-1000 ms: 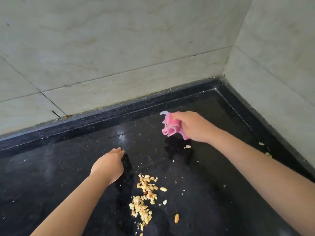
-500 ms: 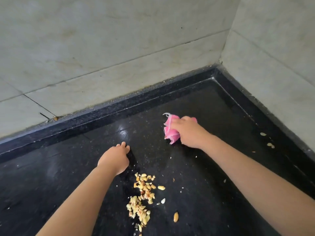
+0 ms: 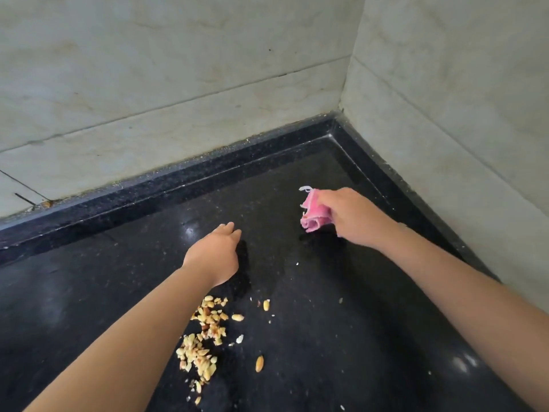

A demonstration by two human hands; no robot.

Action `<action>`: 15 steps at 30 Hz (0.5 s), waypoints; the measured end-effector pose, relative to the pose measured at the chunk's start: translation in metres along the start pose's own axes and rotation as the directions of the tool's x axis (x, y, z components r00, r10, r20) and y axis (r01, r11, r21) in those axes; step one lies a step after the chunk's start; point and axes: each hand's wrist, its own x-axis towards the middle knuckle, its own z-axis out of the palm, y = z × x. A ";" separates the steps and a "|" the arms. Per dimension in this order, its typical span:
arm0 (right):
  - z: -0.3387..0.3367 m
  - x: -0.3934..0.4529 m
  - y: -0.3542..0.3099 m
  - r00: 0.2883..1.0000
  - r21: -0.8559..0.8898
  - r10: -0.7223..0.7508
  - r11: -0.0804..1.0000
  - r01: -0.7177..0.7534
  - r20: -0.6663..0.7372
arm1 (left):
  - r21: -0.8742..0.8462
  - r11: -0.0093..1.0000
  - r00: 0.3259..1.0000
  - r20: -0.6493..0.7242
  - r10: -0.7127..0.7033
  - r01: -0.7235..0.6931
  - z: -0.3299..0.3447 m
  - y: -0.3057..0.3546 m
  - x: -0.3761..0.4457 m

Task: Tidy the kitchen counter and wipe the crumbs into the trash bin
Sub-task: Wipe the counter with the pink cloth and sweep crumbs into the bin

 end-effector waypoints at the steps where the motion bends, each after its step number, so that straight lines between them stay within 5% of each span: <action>1: -0.006 0.009 0.013 0.999 -0.018 0.042 0.999 -0.042 -0.014 | 0.012 0.999 0.999 0.008 0.036 -0.036 0.000 0.012 0.004; 8: 0.014 0.005 0.050 0.977 -0.199 0.214 0.959 -0.204 0.028 | 0.116 0.984 0.974 0.201 0.110 -0.135 0.005 0.055 0.017; 15: 0.045 -0.089 0.003 0.989 0.005 0.008 1.000 -0.009 0.147 | 0.186 0.974 0.964 0.254 0.083 -0.133 -0.003 0.057 0.019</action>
